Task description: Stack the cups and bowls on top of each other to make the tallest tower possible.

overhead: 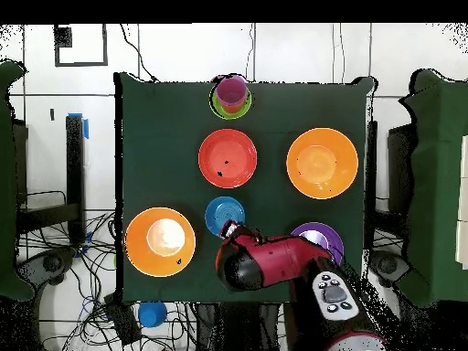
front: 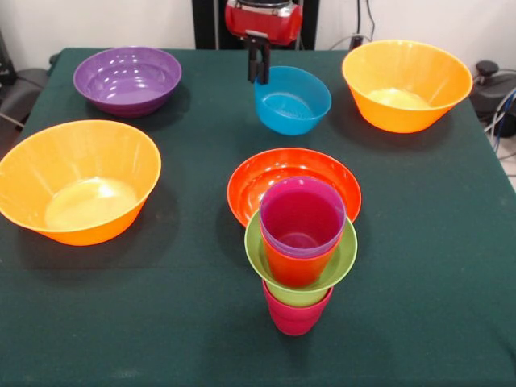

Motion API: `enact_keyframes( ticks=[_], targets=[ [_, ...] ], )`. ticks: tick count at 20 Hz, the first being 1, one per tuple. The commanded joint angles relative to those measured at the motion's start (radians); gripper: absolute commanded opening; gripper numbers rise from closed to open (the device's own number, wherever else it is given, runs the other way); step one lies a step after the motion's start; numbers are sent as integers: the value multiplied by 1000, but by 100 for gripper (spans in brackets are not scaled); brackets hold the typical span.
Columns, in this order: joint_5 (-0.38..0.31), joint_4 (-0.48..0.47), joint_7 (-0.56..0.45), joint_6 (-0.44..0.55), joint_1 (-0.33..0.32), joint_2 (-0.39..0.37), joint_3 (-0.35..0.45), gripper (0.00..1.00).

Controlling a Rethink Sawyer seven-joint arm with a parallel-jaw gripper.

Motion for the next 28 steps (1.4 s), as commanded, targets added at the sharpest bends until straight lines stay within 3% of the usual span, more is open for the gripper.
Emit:
enact_keyframes(
  ticks=[1,9,18,28],
  targets=[
    [61,51,-99,150,-83,-73,233,0],
    [132,69,-144,245,-199,-152,388,0],
    [269,66,-177,374,-320,-256,569,0],
    [330,-59,-162,494,-323,-283,601,0]
  ],
)
